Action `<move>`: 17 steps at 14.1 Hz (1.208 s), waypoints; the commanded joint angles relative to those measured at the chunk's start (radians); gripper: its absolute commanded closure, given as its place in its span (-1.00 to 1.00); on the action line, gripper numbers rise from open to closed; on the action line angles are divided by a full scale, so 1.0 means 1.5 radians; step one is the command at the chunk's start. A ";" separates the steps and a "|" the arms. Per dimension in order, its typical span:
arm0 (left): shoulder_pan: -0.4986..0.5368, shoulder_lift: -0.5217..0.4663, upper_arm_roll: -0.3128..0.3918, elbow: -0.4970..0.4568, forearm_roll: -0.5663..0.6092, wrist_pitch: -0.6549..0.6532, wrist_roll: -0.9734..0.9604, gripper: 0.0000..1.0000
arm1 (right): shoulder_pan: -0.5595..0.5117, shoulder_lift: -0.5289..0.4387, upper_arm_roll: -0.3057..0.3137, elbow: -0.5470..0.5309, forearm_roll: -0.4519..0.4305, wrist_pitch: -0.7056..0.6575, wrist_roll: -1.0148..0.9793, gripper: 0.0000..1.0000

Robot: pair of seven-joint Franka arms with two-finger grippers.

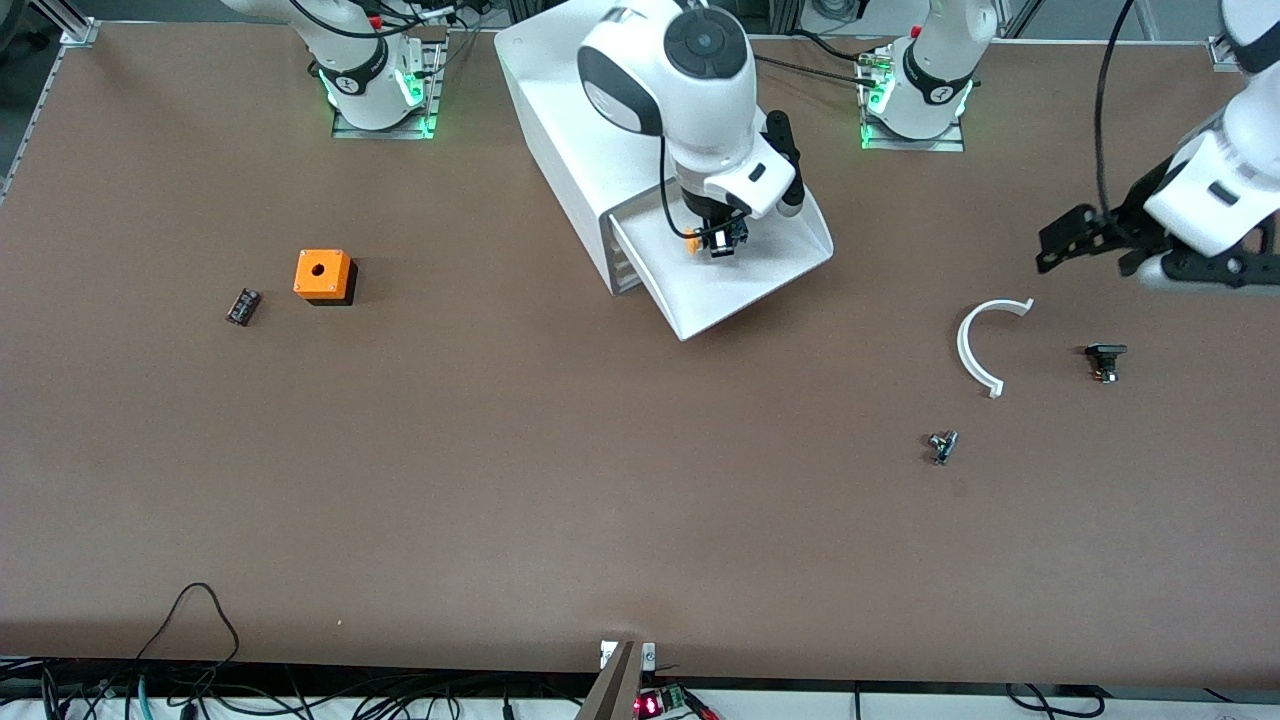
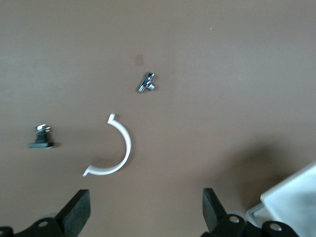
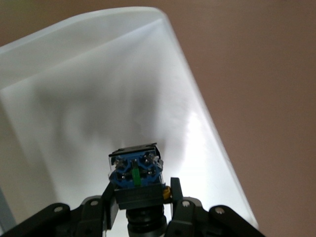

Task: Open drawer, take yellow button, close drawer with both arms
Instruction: 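Lift the button out with the right gripper while the left gripper reaches the drawer, then push the drawer shut with the left gripper while the right gripper holds the button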

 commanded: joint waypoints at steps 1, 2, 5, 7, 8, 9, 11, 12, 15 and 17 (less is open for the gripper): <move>-0.015 0.029 -0.031 -0.050 -0.013 0.088 -0.076 -1.00 | -0.020 -0.054 0.002 -0.014 -0.074 -0.016 0.106 0.52; -0.026 0.038 -0.045 -0.067 -0.013 0.121 -0.123 -1.00 | -0.035 -0.065 0.002 -0.021 -0.075 -0.016 0.133 0.52; -0.061 0.068 -0.067 -0.127 -0.013 0.238 -0.239 -1.00 | -0.088 -0.096 0.002 -0.044 -0.071 -0.015 0.235 0.52; -0.086 0.088 -0.079 -0.157 -0.013 0.299 -0.309 -1.00 | -0.132 -0.132 0.001 -0.095 -0.042 -0.015 0.325 0.51; -0.097 0.095 -0.084 -0.171 -0.014 0.320 -0.353 -1.00 | -0.158 -0.156 0.001 -0.134 -0.041 -0.015 0.384 0.50; -0.121 0.097 -0.084 -0.187 -0.016 0.340 -0.394 -1.00 | -0.185 -0.177 0.001 -0.173 -0.040 -0.011 0.429 0.48; -0.162 0.097 -0.096 -0.229 -0.017 0.395 -0.457 -1.00 | -0.239 -0.212 0.001 -0.241 -0.040 -0.015 0.464 0.47; -0.162 0.097 -0.114 -0.245 -0.017 0.422 -0.486 -1.00 | -0.267 -0.227 0.001 -0.278 -0.040 -0.015 0.477 0.47; -0.166 0.096 -0.144 -0.279 -0.018 0.448 -0.506 -1.00 | -0.334 -0.239 0.001 -0.359 -0.037 -0.016 0.541 0.47; -0.165 0.086 -0.182 -0.295 -0.018 0.442 -0.507 -1.00 | -0.374 -0.240 0.001 -0.408 -0.046 -0.013 0.604 0.47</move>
